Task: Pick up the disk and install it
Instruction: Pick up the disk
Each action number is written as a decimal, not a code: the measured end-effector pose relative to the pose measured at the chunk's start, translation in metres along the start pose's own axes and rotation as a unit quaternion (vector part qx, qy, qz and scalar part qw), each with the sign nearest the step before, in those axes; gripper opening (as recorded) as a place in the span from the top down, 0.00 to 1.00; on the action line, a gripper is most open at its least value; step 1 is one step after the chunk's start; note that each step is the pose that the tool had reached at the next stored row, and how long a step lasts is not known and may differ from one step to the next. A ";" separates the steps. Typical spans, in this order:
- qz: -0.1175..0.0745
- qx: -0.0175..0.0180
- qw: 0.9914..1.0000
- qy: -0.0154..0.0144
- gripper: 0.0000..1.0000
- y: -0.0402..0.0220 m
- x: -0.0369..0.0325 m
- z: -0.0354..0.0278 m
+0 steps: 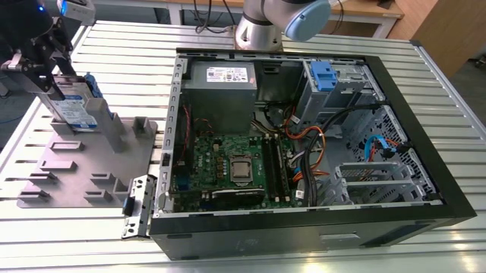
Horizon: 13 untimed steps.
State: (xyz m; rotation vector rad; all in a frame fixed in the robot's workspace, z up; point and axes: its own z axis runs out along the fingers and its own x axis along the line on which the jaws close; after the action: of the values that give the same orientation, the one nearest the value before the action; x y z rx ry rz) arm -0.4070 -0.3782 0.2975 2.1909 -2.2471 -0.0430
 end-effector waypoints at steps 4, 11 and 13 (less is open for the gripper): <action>0.000 0.000 1.000 0.000 0.35 0.0000 0.0000 0.0000; 0.000 0.000 1.000 0.000 0.35 0.0000 0.0000 0.0001; 0.000 0.000 1.000 0.000 0.43 0.0000 0.0000 0.0001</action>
State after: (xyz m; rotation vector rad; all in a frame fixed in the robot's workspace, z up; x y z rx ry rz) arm -0.4070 -0.3782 0.2974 2.1908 -2.2471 -0.0430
